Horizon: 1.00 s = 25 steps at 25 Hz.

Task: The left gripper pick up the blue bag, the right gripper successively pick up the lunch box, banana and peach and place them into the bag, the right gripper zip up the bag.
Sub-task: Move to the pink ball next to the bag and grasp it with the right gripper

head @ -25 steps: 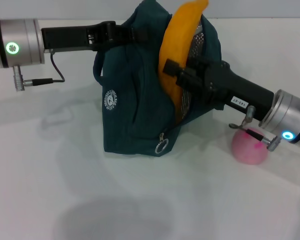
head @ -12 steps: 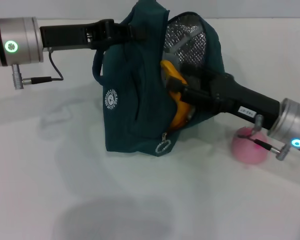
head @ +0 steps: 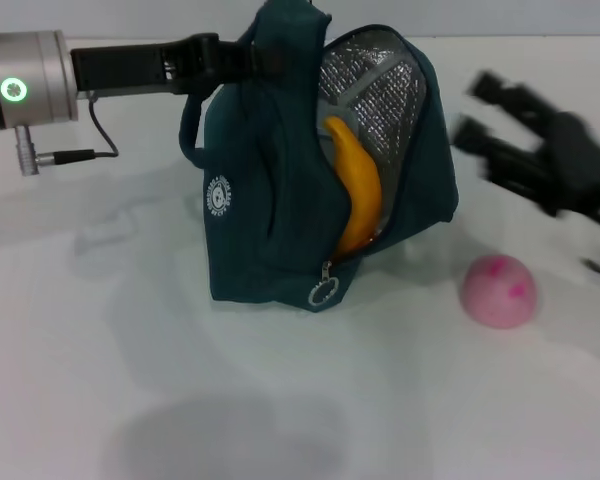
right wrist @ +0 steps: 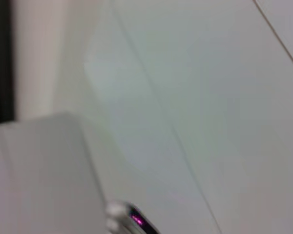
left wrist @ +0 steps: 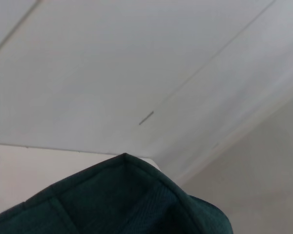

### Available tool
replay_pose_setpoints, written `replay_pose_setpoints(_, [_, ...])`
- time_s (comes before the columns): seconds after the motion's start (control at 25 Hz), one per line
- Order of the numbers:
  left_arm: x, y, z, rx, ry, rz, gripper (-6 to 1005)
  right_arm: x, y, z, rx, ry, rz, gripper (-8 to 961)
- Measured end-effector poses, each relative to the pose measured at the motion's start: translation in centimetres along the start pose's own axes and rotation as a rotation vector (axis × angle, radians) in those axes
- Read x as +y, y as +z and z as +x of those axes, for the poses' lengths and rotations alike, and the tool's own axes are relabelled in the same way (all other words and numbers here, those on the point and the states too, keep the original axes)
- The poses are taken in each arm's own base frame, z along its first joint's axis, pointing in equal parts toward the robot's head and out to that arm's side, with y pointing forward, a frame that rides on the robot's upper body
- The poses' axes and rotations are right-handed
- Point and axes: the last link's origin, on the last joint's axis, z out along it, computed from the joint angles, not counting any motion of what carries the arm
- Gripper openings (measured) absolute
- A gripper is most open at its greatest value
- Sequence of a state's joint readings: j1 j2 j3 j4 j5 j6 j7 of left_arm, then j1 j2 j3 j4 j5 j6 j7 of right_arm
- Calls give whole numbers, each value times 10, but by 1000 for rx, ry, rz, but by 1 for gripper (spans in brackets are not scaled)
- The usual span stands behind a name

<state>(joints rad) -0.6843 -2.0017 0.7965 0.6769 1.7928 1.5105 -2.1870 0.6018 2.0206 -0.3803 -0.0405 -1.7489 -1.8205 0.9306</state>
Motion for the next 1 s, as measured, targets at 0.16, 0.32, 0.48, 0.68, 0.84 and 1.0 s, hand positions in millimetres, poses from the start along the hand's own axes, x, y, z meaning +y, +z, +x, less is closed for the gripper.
replay_pose_setpoints(0.16, [-3, -4, 0, 13, -11, 6, 62, 13, -41, -19, -29, -141, -42, 873])
replay_pose_setpoints(0.32, [-7, -9, -3, 17, -21, 16, 61, 17, -80, -18, 44, -245, 43, 872])
replay_pose_setpoints(0.48, [-9, -12, -5, 19, -27, 24, 61, 15, -105, -35, 126, -229, 73, 871])
replay_pose_setpoints(0.68, [-8, -11, -3, 19, -22, 26, 61, 8, -102, -76, 387, -106, 32, 870])
replay_pose_setpoints(0.84, [-10, -12, -3, 26, -24, 36, 61, 1, -73, -97, 728, 14, 100, 869])
replay_pose_setpoints(1.0, [-11, -13, -3, 35, -28, 41, 62, 2, -37, -108, 1006, 38, 195, 869])
